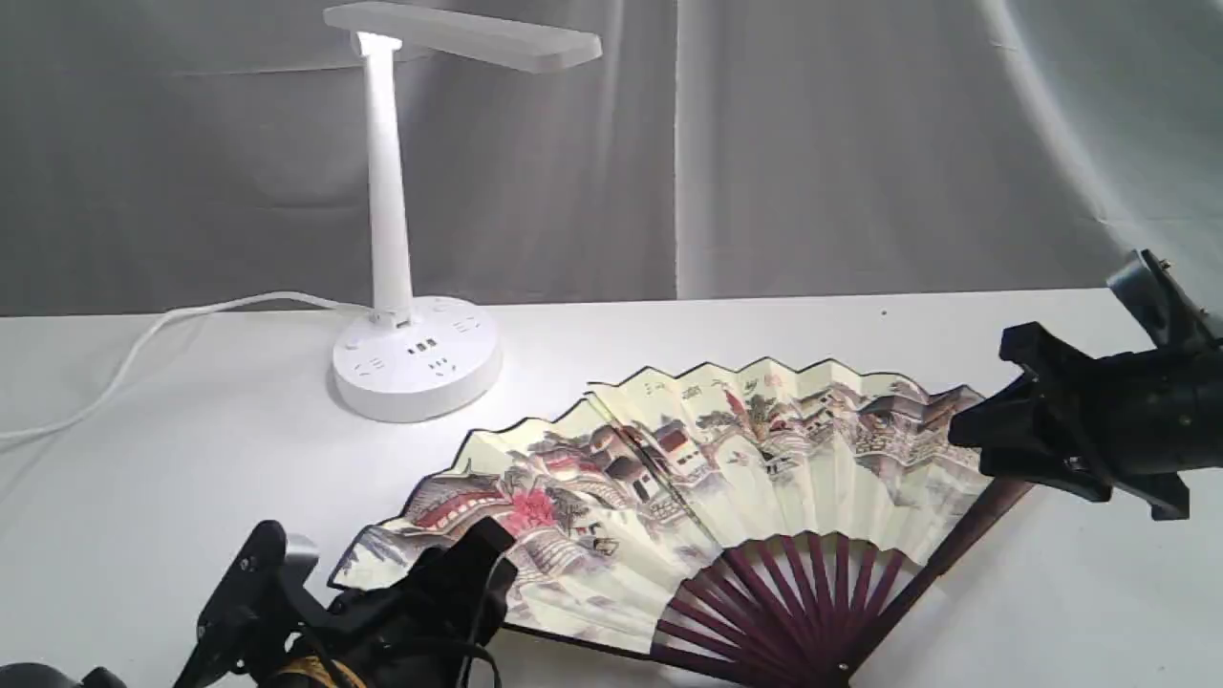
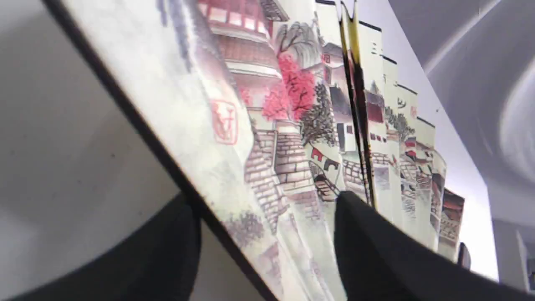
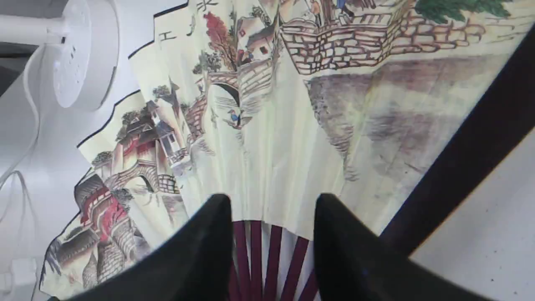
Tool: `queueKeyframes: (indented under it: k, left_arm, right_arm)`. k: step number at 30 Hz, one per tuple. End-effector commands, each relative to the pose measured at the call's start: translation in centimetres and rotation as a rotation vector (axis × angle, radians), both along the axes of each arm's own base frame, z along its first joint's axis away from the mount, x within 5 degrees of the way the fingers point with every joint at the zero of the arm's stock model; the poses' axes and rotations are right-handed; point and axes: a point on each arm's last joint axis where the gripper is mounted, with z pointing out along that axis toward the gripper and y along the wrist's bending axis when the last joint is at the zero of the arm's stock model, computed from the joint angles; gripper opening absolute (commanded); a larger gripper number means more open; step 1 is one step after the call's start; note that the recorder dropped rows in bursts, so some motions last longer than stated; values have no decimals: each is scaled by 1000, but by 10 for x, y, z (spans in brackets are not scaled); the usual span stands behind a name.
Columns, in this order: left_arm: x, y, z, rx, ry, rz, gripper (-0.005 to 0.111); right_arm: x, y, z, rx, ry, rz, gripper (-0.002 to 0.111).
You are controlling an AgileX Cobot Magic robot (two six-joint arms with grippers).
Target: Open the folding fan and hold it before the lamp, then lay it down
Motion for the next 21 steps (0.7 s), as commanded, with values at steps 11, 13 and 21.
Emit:
queueKeyframes:
  k: [11, 13, 21]
  left_arm:
    - [11, 27, 30, 114, -82, -12, 58]
    - [12, 29, 31, 107, -81, -3, 50]
    - [37, 1, 23, 58, -101, -81, 8]
  right_arm:
    - [3, -3, 1, -70, -44, -14, 22]
    - [4, -4, 0, -93, -46, -23, 21]
    - [11, 22, -20, -160, -23, 1, 19]
